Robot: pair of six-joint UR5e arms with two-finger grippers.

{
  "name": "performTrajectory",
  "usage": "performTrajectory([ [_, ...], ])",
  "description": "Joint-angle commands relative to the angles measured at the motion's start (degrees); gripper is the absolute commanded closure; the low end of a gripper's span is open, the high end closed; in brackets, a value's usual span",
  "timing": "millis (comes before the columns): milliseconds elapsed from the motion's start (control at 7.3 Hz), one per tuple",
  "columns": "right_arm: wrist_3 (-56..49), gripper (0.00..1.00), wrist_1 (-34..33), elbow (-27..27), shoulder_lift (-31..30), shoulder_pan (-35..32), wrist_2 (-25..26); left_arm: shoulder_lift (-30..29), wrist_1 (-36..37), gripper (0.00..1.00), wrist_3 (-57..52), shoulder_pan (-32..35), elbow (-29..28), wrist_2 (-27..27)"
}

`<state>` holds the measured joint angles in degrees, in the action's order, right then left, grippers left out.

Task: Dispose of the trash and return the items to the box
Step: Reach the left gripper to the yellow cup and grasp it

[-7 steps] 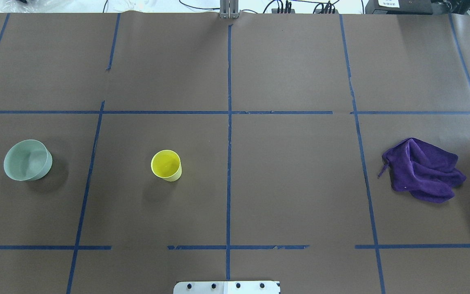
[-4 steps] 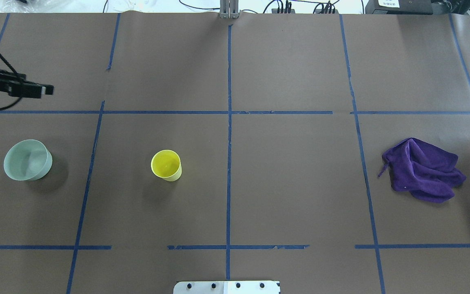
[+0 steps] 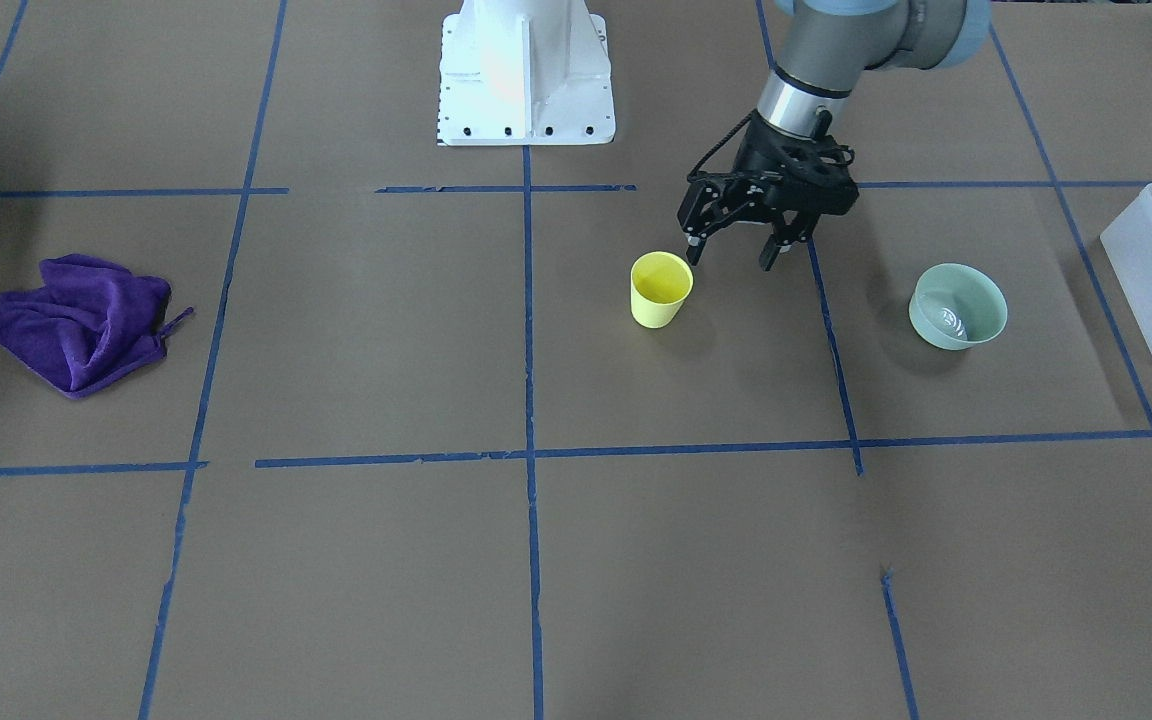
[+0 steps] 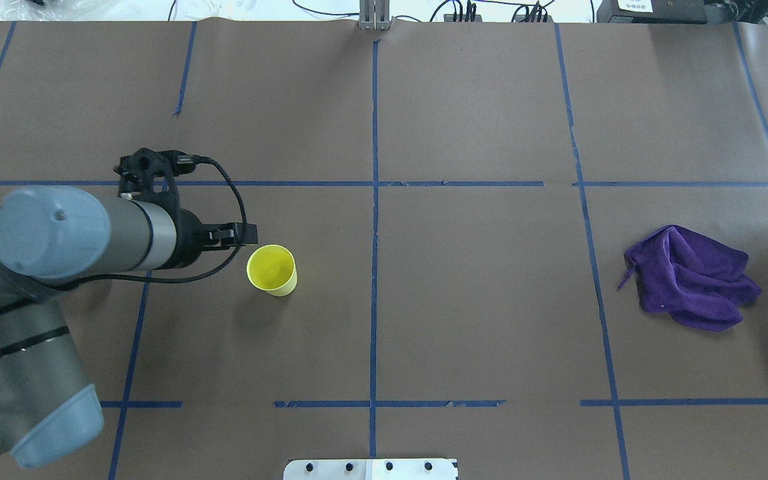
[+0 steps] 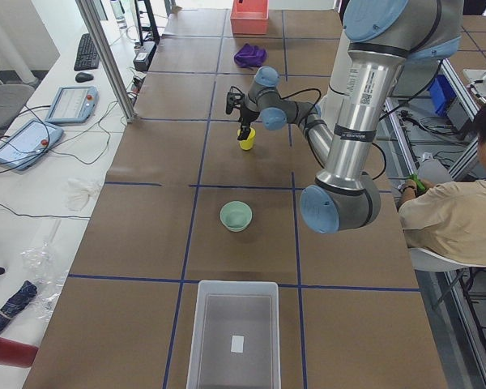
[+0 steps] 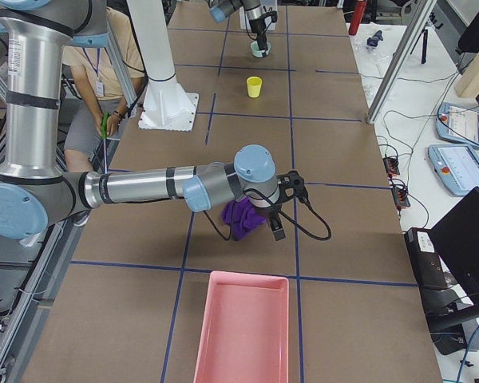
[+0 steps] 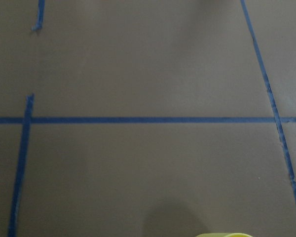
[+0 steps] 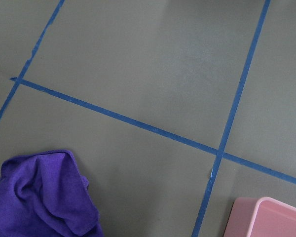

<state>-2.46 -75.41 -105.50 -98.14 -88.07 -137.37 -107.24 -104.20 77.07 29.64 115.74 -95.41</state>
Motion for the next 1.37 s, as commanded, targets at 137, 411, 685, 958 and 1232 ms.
performTrajectory([
  [137,0.0,0.0,0.0,0.12,-0.13,0.0,0.0,-1.92,2.16,0.28,5.98,-3.98,-5.68,3.92],
  [411,0.0,0.0,0.0,0.47,-0.13,0.0,0.0,-2.01,2.16,0.53,6.07,-5.82,-6.23,3.92],
  [685,0.0,0.0,0.0,0.47,-0.13,0.0,0.0,-2.01,2.16,1.0,5.28,-5.65,-5.36,3.83],
  [958,0.0,0.0,0.08,0.38,-0.13,0.0,-0.09,-1.05,2.68,1.0,-5.56,-3.47,0.68,3.31],
  [1232,0.0,0.0,0.09,0.03,0.4,0.0,-0.26,0.09,2.69,1.0,-20.47,8.52,2.37,-5.6],
])
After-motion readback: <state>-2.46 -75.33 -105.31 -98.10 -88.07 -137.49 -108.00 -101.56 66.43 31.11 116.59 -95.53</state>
